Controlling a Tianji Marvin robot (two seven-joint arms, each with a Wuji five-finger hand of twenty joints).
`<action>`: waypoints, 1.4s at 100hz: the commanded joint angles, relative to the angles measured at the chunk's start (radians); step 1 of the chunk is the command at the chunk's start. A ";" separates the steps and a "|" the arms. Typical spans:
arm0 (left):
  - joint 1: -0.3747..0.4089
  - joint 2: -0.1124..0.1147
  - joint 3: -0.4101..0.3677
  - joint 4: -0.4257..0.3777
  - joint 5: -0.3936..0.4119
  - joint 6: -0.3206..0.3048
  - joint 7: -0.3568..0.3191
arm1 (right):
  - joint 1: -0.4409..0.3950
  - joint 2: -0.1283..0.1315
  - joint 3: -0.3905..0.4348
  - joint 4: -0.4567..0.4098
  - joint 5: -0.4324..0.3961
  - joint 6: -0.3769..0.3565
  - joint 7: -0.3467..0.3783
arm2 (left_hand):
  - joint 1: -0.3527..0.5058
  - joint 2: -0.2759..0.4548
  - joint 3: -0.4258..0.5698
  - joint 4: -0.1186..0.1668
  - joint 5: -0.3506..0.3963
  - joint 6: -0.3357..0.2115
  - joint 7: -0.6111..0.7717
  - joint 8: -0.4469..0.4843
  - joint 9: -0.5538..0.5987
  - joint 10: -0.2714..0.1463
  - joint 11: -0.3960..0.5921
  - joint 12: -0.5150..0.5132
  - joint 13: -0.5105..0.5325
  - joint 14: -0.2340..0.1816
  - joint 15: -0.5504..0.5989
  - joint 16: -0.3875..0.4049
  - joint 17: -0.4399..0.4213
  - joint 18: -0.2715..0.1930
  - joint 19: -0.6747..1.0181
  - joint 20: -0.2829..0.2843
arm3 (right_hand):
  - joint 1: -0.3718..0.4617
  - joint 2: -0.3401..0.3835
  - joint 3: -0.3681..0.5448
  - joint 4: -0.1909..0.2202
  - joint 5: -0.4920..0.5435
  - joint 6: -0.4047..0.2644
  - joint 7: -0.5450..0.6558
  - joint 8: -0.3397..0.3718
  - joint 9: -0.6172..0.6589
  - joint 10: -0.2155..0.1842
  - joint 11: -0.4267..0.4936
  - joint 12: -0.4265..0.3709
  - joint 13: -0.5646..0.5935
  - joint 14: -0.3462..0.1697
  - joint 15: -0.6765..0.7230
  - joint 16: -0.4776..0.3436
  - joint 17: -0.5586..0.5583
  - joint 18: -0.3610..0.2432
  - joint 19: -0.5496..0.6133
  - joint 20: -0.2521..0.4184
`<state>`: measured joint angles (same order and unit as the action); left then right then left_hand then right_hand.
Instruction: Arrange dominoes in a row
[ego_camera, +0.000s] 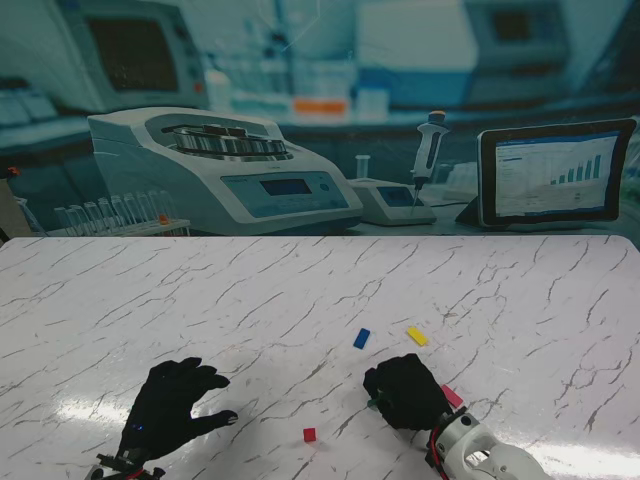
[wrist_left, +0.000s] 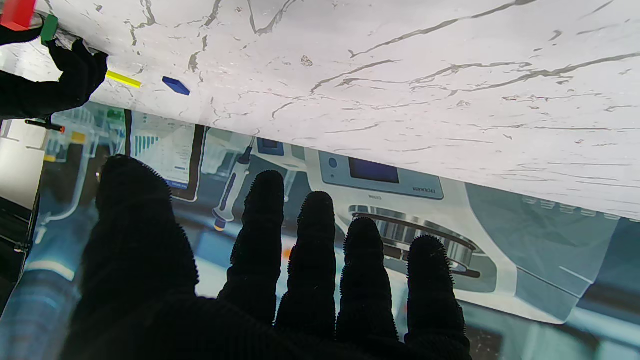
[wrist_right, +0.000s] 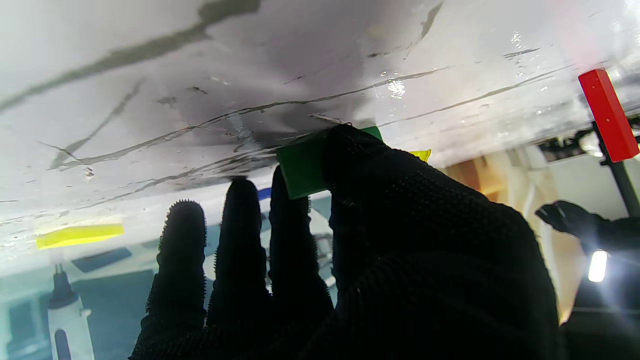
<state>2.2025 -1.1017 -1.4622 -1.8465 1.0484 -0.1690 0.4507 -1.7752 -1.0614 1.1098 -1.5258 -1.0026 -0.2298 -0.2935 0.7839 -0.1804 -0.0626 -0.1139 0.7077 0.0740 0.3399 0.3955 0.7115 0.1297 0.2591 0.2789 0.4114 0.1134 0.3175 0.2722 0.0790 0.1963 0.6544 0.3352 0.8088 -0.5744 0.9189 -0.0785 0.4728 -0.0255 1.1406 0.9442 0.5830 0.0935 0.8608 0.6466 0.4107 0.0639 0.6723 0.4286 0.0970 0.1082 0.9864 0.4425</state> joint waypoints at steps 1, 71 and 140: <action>0.008 -0.005 0.001 0.000 -0.002 -0.018 -0.009 | -0.007 -0.004 -0.006 0.006 -0.003 -0.009 -0.007 | 0.006 0.025 -0.007 -0.001 0.002 -0.015 0.006 0.010 0.021 -0.020 0.014 0.015 0.012 -0.022 0.005 0.010 -0.002 0.002 0.029 0.019 | 0.022 -0.003 -0.021 -0.009 -0.028 0.011 -0.013 -0.018 -0.027 0.011 -0.011 -0.009 -0.033 0.021 -0.007 0.013 -0.020 0.080 0.007 -0.016; 0.010 -0.005 -0.003 0.001 -0.001 -0.020 -0.007 | -0.001 -0.003 -0.002 -0.003 0.027 -0.032 0.047 | 0.010 0.017 -0.007 0.000 0.003 -0.030 0.019 0.013 0.029 -0.033 0.017 0.016 0.018 -0.023 0.004 0.011 -0.001 0.006 0.029 0.018 | 0.000 0.012 -0.029 0.011 -0.050 0.050 -0.171 -0.076 -0.025 0.046 -0.100 -0.080 -0.029 0.042 -0.026 0.017 -0.023 0.094 -0.007 -0.019; 0.006 -0.005 0.000 0.009 0.000 -0.023 0.003 | -0.012 0.002 0.011 -0.022 0.053 -0.006 0.124 | 0.013 0.017 -0.007 0.000 0.004 -0.035 0.036 0.015 0.033 -0.037 0.020 0.018 0.022 -0.025 0.003 0.014 0.000 0.006 0.031 0.019 | 0.000 0.028 -0.027 0.033 0.073 0.037 -0.189 -0.141 0.019 0.024 -0.112 -0.075 -0.006 0.018 -0.024 0.033 -0.027 0.094 -0.031 -0.016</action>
<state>2.2042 -1.1018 -1.4654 -1.8421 1.0502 -0.1690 0.4593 -1.7801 -1.0576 1.1320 -1.5696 -0.9548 -0.2401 -0.1767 0.7842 -0.1804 -0.0626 -0.1139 0.7079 0.0615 0.3649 0.3955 0.7241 0.1171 0.2664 0.2846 0.4119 0.1134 0.3174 0.2727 0.0851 0.1963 0.6547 0.3354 0.8076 -0.5601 0.8847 -0.0731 0.5215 0.0194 0.9473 0.8194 0.5560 0.1013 0.7573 0.5756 0.3820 0.0736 0.6462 0.4419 0.0853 0.1082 0.9622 0.4303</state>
